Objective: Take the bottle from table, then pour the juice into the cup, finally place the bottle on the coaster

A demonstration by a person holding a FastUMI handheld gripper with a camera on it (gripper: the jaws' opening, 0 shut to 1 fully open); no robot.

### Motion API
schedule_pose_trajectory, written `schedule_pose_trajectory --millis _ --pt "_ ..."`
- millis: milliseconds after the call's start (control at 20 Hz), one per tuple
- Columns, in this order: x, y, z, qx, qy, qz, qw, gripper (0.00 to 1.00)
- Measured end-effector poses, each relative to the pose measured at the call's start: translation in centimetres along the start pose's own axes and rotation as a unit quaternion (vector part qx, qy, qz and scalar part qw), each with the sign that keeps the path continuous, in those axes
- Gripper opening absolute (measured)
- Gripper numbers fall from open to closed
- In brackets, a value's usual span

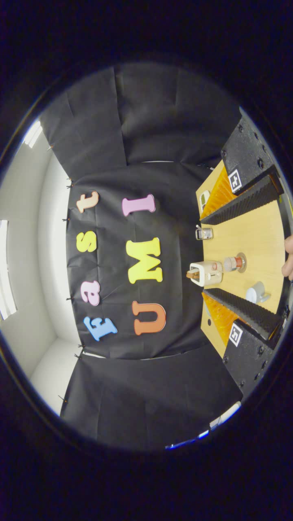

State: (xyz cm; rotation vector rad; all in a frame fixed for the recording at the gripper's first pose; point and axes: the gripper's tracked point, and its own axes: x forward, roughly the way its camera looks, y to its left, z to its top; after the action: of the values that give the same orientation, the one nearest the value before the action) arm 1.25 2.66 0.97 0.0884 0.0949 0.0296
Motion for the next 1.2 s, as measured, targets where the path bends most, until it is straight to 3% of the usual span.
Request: schedule_pose_trajectory --millis 450,600,800,1200 --pt "-1.5 -1.7 0.9 -0.013 -0.011 0.0 1.0 1.0" --pt "-1.8 -1.2 0.8 -0.015 -0.013 0.006 1.0 1.0" --pt "-1.8 -1.6 0.6 -0.032 -0.003 -0.017 0.999 1.0" --pt "-1.8 -0.3 0.2 -0.053 0.003 -0.009 0.999 1.0"
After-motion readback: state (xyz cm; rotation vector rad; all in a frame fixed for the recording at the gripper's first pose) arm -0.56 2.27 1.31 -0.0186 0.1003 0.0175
